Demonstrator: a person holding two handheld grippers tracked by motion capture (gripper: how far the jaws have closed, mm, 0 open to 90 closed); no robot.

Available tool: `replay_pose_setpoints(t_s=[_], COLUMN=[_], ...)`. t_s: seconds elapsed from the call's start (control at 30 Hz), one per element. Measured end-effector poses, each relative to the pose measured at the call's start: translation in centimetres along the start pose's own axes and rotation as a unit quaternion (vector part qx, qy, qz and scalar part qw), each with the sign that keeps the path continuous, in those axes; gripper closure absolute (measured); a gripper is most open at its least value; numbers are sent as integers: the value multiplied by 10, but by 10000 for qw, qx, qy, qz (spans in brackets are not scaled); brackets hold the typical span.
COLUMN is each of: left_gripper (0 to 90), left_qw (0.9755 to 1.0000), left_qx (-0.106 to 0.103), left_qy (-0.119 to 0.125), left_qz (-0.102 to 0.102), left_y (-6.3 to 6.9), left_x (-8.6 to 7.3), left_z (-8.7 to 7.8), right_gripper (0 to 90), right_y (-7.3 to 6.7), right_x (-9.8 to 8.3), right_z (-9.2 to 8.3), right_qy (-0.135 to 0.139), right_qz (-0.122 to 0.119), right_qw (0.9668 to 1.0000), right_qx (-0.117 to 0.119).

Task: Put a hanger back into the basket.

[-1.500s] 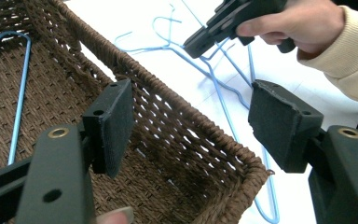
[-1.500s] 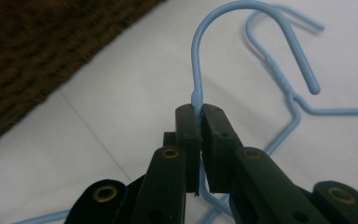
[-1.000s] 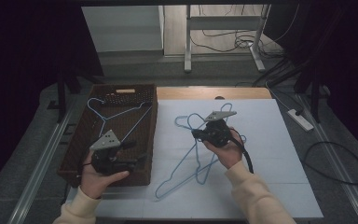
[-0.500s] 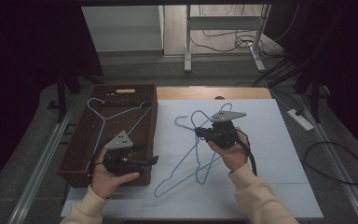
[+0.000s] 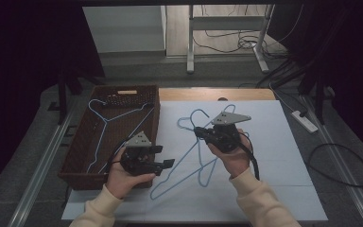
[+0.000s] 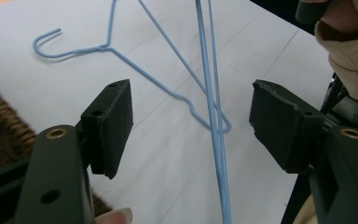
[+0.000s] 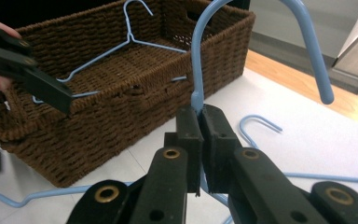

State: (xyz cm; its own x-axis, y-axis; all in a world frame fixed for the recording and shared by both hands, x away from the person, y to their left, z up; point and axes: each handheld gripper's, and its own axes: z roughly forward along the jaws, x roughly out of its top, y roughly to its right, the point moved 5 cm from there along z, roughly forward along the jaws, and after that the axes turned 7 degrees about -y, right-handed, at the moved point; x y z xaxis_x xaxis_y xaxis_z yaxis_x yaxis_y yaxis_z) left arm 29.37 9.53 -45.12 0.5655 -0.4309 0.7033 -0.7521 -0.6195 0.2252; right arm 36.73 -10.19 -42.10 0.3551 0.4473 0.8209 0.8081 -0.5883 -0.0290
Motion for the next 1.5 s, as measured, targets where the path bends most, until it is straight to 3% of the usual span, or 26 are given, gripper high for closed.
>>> replay_pose_setpoints(t_s=[0.27,0.43,0.5,0.63,0.7,0.77,1.0,1.3,1.5], left_gripper=[340,424,494,746,841,858,863,863,864], left_qw=[9997,9991,9986,9978,9979,9981,9980,9986,9987], left_qx=[-173,-281,-331,-497,-433,-385,-515,-484,-353], left_qy=[-189,-327,-408,-443,-477,-469,-280,-43,164], left_qz=[-35,-46,-13,-25,-39,-96,-227,-202,-318], left_y=[5,8,10,13,13,11,10,13,5], left_x=[8,9,8,6,6,6,8,12,13], left_z=[14,22,24,25,24,23,16,4,-10], right_gripper=[870,870,870,870,869,870,868,841,557], right_y=[-7,-10,-11,-14,-14,-14,-15,-17,-10], right_x=[5,8,10,12,12,12,14,20,26], right_z=[-5,-9,-11,-14,-14,-14,-17,-27,-45], right_qy=[128,212,261,308,319,327,480,817,1166], right_qz=[7,28,40,34,45,62,67,53,-23], right_qw=[9998,9996,9994,9993,9993,9992,9984,9956,9928], right_qx=[128,180,207,210,213,231,278,463,263])
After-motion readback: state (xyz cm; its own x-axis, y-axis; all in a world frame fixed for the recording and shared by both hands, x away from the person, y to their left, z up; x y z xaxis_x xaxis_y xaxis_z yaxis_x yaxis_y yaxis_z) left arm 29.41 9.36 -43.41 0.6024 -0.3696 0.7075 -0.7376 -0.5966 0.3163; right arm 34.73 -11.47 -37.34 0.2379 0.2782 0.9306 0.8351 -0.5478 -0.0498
